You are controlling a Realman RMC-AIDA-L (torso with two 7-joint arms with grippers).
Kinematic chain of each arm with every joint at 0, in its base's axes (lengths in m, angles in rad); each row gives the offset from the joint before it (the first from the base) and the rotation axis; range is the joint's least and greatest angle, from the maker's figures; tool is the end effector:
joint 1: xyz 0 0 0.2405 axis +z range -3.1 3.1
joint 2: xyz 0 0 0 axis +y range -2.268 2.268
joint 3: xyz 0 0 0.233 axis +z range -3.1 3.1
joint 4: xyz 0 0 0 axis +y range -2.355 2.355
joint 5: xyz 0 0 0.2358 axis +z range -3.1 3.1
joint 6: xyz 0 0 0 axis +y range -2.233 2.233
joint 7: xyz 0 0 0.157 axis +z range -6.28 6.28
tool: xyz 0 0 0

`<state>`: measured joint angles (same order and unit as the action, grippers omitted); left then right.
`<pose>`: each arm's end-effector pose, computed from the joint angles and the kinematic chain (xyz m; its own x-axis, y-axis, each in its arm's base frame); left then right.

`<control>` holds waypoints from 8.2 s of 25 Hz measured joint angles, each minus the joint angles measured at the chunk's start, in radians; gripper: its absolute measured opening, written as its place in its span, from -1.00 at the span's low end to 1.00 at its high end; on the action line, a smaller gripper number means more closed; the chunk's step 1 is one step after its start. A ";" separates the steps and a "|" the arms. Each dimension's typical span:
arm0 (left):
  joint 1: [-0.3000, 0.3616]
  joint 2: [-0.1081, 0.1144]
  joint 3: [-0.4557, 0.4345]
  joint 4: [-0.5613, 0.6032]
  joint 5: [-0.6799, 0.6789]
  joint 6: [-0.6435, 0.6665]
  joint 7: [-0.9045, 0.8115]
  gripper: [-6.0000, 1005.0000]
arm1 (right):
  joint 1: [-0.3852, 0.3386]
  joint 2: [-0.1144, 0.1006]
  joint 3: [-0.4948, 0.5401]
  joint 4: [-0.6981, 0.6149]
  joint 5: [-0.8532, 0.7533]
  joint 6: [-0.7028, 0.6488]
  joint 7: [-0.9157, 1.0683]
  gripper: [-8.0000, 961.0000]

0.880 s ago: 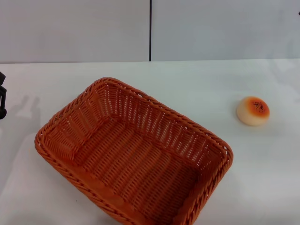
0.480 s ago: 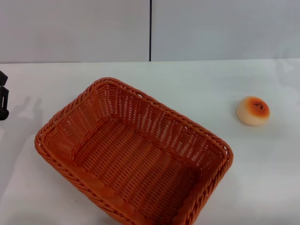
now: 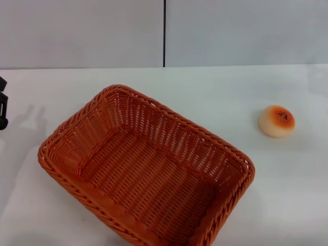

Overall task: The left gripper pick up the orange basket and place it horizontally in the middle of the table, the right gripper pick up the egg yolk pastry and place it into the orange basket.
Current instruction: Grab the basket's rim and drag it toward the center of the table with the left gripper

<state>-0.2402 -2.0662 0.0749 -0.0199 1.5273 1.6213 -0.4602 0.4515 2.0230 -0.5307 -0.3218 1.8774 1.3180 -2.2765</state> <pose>-0.3523 0.2473 0.0131 0.5361 -0.1621 0.8285 0.7914 -0.2452 -0.5600 0.3201 0.3675 0.0663 0.5738 0.0486 -0.8175 -0.7298 -0.4227 -0.5374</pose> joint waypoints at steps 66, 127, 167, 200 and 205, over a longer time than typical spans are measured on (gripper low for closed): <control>-0.217 -0.007 1.212 1.717 1.115 0.105 -2.069 0.56 | -0.099 0.047 0.063 -0.068 0.071 0.130 -0.025 -0.99; -0.249 -0.007 1.433 1.499 1.205 -0.085 -2.176 -0.55 | -0.100 0.046 0.126 -0.034 0.074 0.131 -0.024 -0.99; -0.442 -0.006 0.717 1.251 1.312 0.170 -2.423 -0.72 | -0.031 -0.021 0.143 0.008 0.076 0.046 -0.024 -0.99; -0.380 -0.009 0.812 1.166 1.121 0.182 -2.423 -0.54 | -0.039 -0.029 0.158 0.016 0.078 0.031 -0.026 -0.99; -0.376 -0.007 0.824 1.163 1.117 0.172 -2.422 -0.50 | -0.041 -0.025 0.163 0.016 0.078 0.038 -0.026 -0.99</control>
<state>-0.6166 -2.0732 0.8989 1.1430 2.6444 1.7938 -2.8826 0.4108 1.9978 -0.3682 -0.3053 1.9557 1.3562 -2.3025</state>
